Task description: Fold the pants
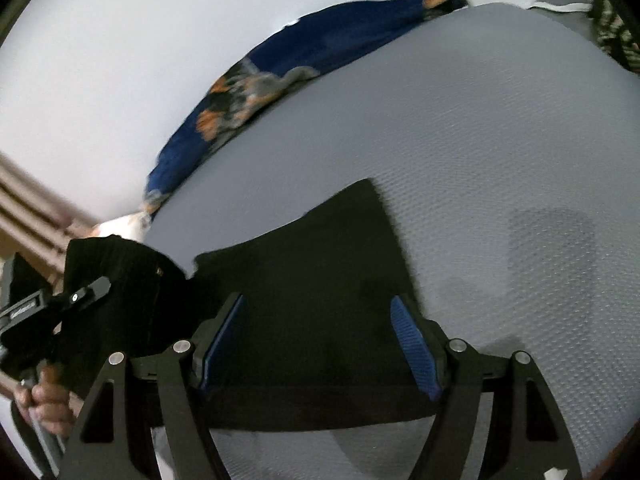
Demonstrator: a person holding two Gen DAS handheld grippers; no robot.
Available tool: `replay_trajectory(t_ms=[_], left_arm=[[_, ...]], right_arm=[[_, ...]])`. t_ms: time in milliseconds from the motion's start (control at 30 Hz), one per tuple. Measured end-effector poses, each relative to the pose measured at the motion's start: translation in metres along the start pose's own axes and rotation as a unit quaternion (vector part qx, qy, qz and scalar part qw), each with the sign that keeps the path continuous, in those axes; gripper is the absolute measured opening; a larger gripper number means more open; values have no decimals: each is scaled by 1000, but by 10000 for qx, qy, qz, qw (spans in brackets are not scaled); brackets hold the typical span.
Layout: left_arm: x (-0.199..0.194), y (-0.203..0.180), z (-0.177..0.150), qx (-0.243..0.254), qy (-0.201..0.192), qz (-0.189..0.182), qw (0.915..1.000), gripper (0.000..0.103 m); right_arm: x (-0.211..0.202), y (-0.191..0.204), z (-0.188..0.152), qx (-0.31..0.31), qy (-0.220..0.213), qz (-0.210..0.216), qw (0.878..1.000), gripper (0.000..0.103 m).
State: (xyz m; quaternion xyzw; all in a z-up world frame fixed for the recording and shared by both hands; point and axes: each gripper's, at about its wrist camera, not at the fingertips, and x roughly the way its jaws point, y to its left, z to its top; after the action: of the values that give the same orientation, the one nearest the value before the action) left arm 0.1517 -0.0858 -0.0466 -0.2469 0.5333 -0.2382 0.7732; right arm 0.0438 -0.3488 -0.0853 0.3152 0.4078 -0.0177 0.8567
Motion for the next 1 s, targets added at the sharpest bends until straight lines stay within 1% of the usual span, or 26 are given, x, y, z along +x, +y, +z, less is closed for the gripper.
replay_trajectory(t_ms=[67,167,233,367,500,667,767,800,867,900,933,967,1000], left_arm=[[11,-7,0,194,48,154,9997,20],[24,-17,-6,579,0,454,9973,20],[32,-17,-13,739,15,543,9958,20],[47,-12,-21,821,119,686,9942,20],[55,-12,-24,881,108,774,9930,20],[60,-12,-24,869,122,814,9928,20],[60,-13,-24,942,151,814,9921,22],[60,-13,-25,955,161,824,9919,25],[59,-13,-26,977,184,833,9916,28],[58,-14,-26,988,215,787,9918,34],[58,-14,-27,987,276,695,9923,37],[58,-14,-28,987,304,634,9926,43],[57,-15,-28,1008,315,569,9928,45]], right_arm=[[-1,-3,2,-16,-18,-27,10000,72],[-1,-4,2,-174,-60,-124,9998,72],[1,-2,0,-257,-41,-130,9996,72],[6,2,-2,-428,-14,-270,9987,72],[11,8,-4,-671,4,-474,9966,72],[14,11,-6,-764,66,-449,9960,72],[13,11,-7,-791,65,-442,9959,72],[13,11,-7,-793,68,-447,9958,72],[15,11,-8,-789,92,-448,9958,72],[15,11,-8,-781,103,-441,9959,72],[16,10,-8,-771,114,-444,9960,72],[17,10,-8,-777,123,-442,9959,72],[17,11,-9,-792,133,-446,9958,72]])
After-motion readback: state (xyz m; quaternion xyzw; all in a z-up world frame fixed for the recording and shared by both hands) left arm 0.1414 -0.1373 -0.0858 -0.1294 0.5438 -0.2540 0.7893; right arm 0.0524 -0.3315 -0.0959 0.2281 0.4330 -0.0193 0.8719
